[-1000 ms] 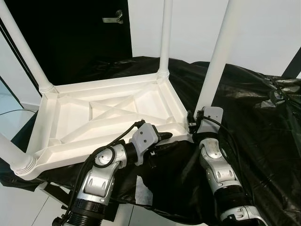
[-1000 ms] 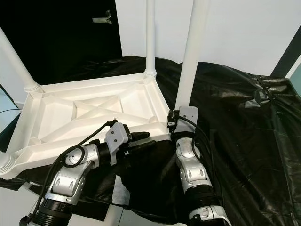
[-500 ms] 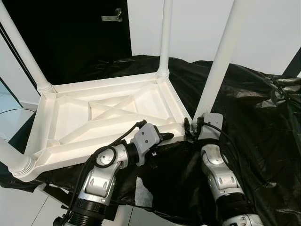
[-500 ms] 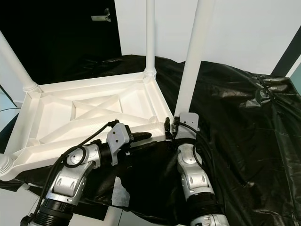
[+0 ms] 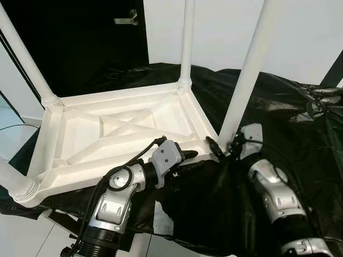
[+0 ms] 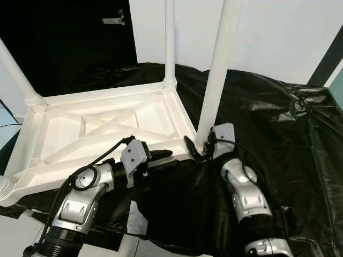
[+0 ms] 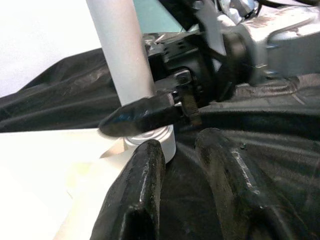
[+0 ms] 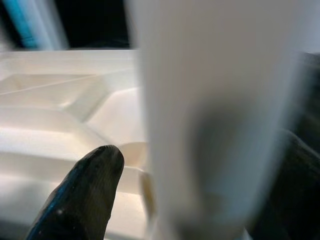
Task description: Building children table
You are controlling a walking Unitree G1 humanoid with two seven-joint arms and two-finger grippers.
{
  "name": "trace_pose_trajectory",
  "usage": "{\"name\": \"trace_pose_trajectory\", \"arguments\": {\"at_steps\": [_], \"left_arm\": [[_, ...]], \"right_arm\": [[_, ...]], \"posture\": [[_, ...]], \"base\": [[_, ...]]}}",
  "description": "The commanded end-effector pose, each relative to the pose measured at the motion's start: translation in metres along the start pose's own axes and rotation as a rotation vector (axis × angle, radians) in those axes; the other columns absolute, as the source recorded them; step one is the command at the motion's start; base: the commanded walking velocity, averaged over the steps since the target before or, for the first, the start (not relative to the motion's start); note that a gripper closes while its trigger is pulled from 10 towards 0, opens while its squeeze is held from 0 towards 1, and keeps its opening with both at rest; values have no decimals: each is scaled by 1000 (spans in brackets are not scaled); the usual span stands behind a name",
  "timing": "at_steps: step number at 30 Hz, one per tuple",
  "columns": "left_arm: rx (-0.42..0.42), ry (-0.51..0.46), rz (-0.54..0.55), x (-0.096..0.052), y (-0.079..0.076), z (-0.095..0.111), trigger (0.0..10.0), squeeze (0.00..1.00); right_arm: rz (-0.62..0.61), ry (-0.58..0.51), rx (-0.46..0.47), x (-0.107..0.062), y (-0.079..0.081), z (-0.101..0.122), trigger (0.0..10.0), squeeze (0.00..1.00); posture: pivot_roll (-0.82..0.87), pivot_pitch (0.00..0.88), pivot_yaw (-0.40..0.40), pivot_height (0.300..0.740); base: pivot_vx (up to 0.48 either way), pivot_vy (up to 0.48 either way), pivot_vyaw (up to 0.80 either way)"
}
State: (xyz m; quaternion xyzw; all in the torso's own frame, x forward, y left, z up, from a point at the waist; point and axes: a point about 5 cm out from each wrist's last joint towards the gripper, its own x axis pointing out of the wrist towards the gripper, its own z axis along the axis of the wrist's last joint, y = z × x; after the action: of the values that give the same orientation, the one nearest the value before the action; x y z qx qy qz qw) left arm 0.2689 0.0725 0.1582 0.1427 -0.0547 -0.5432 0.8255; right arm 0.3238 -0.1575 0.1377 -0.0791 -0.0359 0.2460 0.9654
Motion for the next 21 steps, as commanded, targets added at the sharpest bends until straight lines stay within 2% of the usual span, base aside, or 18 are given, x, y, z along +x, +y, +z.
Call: {"name": "trace_pose_trajectory", "arguments": {"at_steps": [1,3,6,7,13,21], "left_arm": [[4,-2,142,0,8,1,10000,0],[9,-6,145,-1,10,2,10000,0],[11,-6,148,-1,11,2,10000,0],[12,-6,150,-1,10,2,10000,0],[12,-5,169,-3,10,2,10000,0],[9,-6,172,-2,9,1,10000,0]], "right_arm": [[51,-2,-7,3,-2,1,10000,0],[126,11,-53,13,-7,7,10000,0],[167,33,-89,18,-9,7,10000,0],[184,43,-91,20,-10,7,0,0],[270,66,-83,18,-10,4,0,0],[249,80,-71,17,-16,-1,0,0]], "posture": [[0,0,-36,740],[3,0,-38,740],[4,0,-40,740],[15,0,-47,740],[26,0,-59,740],[20,0,-56,740]], "base": [[0,0,0],[0,0,0],[0,0,0],[0,0,0],[0,0,0],[0,0,0]]}}
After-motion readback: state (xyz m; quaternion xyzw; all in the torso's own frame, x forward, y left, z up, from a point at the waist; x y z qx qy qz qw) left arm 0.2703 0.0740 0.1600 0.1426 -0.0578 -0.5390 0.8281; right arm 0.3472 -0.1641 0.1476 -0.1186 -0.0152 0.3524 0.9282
